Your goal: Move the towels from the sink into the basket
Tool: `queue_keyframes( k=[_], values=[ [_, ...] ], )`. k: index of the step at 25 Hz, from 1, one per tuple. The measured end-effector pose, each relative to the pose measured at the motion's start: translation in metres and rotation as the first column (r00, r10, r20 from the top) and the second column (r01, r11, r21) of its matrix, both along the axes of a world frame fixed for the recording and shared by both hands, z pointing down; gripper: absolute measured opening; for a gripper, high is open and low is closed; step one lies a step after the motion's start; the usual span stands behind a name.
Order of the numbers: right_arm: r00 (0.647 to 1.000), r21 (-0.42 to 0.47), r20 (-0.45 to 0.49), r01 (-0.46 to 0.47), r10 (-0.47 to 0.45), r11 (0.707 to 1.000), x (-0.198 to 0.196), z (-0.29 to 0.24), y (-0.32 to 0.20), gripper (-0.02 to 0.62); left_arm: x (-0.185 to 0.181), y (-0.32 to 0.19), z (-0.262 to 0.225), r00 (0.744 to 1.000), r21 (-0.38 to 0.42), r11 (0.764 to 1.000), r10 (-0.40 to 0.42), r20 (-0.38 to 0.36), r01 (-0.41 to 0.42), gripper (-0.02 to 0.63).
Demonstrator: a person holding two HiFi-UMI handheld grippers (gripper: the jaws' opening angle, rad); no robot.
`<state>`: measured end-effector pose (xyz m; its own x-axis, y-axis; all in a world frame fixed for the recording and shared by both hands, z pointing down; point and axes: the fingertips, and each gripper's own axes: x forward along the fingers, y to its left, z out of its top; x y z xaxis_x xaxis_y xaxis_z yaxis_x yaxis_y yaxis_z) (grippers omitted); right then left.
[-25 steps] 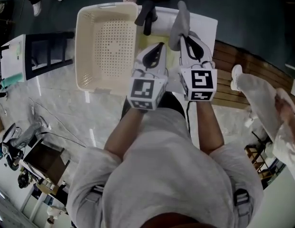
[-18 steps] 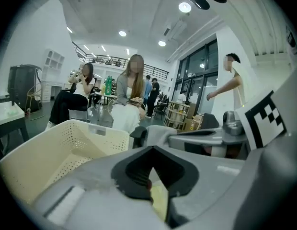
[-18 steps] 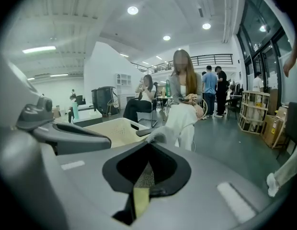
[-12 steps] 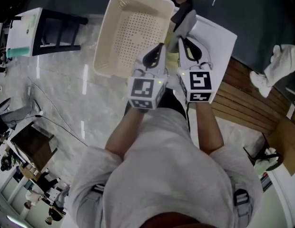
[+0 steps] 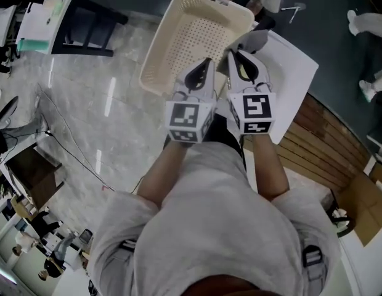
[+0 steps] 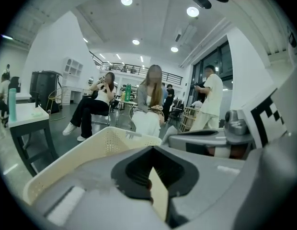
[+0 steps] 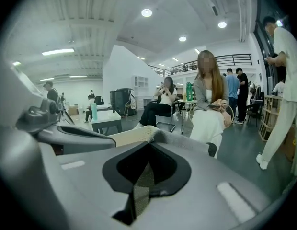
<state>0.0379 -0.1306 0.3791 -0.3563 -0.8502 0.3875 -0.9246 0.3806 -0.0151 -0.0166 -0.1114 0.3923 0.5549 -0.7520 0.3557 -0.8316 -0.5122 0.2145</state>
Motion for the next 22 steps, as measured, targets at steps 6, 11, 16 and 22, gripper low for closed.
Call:
queue_keyframes(
  k=[6,11,16,22],
  values=[
    [0.999,0.006,0.004,0.041,-0.041,0.999,-0.029,-0.002,-0.004,0.014,-0.028,-0.002,0.001,0.999,-0.002,0.999,-0.04,0.002,0.04,0.02],
    [0.998,0.011,0.002,0.055,-0.055,0.998,-0.039,-0.004,-0.006,0.014,-0.037,-0.003,0.001,0.999,-0.002,0.999,-0.05,0.003,0.05,0.02],
    [0.998,0.01,0.002,0.065,-0.065,0.998,-0.045,-0.005,-0.012,0.014,-0.039,-0.008,0.0,0.999,-0.004,0.999,-0.05,0.001,0.05,0.02],
    [0.997,0.006,0.002,0.073,-0.073,0.997,-0.048,0.0,-0.013,0.014,-0.043,-0.011,0.003,0.998,-0.002,0.998,-0.059,0.003,0.059,0.02]
  ],
)
